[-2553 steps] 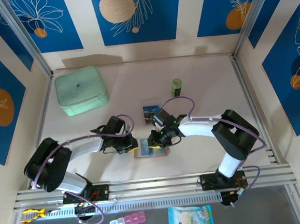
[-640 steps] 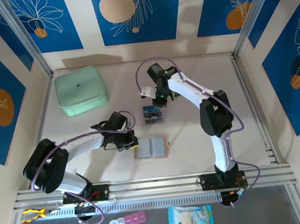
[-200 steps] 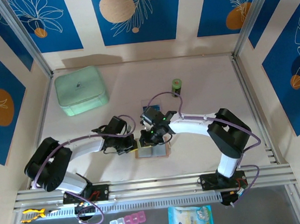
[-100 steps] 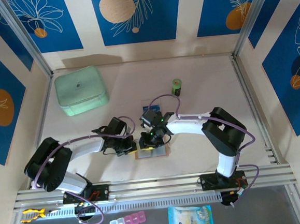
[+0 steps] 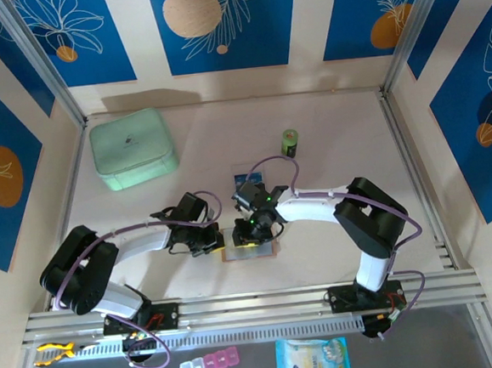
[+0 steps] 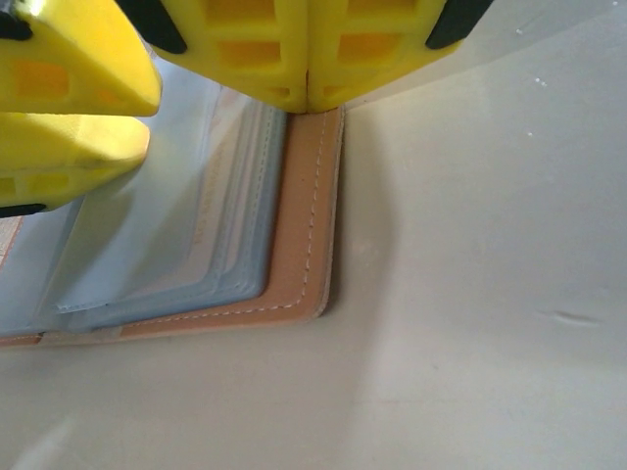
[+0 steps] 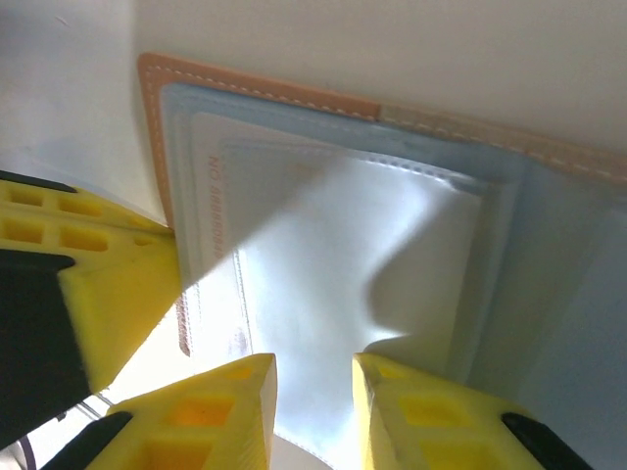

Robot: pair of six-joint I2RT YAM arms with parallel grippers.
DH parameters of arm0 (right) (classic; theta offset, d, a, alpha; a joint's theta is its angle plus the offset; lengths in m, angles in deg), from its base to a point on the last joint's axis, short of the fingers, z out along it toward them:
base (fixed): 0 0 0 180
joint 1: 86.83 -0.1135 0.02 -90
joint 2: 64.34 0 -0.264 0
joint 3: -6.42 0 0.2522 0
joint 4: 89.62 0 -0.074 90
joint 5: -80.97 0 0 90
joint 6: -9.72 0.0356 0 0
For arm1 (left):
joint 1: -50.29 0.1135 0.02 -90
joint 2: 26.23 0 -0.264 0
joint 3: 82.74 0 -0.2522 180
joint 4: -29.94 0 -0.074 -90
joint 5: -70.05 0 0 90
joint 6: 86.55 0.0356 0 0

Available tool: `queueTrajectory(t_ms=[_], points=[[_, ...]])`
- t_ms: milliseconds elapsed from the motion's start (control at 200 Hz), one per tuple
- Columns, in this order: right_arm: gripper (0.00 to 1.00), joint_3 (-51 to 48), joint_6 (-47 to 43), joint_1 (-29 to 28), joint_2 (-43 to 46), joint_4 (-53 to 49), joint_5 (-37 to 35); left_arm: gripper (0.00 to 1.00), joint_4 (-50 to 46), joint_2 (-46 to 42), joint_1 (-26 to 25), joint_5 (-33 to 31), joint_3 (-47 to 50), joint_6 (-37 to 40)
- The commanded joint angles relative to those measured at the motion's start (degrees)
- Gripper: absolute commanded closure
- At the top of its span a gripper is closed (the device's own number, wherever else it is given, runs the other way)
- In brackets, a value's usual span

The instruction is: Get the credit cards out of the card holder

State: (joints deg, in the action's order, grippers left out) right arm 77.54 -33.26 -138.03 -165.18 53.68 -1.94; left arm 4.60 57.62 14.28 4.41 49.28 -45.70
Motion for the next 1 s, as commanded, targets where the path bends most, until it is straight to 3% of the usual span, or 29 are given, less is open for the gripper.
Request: queueTrajectory(t_ms=[0,705,995], points=[[0.71,-1.7,0.2,0.5,0.8,-2.3,-0.7,1.0,-3.4,1.1,0.1,-1.7,0.1,0.5],[0.71,-13.5,4.6,5.5,3.8,18.5,13.1,1.0,-6.2,-3.7,-1.3,-3.1,-6.3,-1.4],[0.72,-17.3,6.9,7.3,4.2,24.0,15.6,0.88,-2.6,-0.2,-4.4,-2.8,-7.9,-4.1]])
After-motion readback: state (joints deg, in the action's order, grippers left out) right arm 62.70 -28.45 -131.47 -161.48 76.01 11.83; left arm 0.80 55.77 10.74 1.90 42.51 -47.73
